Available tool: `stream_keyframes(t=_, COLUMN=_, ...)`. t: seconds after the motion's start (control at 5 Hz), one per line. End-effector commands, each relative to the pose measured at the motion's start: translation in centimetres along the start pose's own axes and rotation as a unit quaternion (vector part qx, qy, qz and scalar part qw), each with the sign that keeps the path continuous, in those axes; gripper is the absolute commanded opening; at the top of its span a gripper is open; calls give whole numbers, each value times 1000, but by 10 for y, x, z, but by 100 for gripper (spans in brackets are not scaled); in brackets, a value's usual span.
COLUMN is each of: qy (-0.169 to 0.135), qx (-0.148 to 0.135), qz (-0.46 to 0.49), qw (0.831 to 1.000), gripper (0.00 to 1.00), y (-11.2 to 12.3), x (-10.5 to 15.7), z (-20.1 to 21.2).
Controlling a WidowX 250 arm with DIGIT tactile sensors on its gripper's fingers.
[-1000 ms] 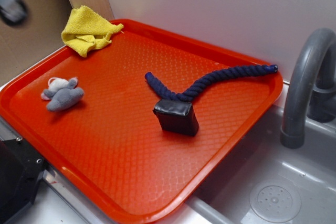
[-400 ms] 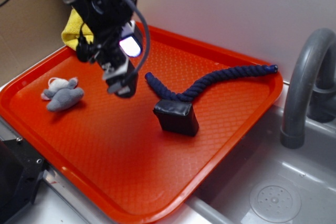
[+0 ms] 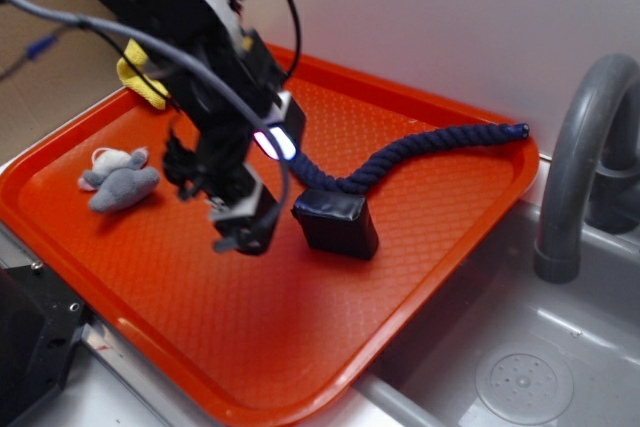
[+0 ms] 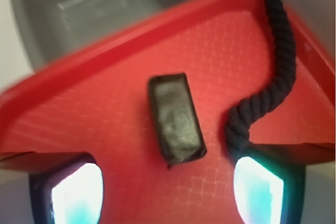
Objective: Grab the black box.
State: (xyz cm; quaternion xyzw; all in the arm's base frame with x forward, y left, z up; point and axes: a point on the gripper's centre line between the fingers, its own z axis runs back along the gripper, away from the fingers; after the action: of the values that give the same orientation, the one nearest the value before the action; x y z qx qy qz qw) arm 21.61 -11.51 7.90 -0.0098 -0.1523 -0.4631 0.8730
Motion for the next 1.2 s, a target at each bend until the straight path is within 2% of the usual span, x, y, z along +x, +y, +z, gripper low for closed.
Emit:
stream_keyframes(t=0.0, qy=13, qx=10, qz=-19, qw=1000, gripper=0, y=-12, x=32, z=-35)
stream_keyframes(t=0.2, qy=5, qx=11, qz=-1, qw=1000, gripper=0, y=-12, x=30, z=-22)
stream_keyframes(t=0.4, qy=5, qx=5, qz=89, qw=996, gripper=0, y=10, x=25, z=30)
stream_keyframes(t=0.6, qy=-5, qx=38, qz=209, qw=977, gripper=0, y=34, x=-11, z=90)
stream_keyframes(t=0.8, qy=45, qx=99, qz=311, qw=944, gripper=0, y=38, x=-47, z=143)
stream_keyframes(t=1.0, qy=57, qx=126, qz=423, qw=896, gripper=0, y=52, x=-87, z=161)
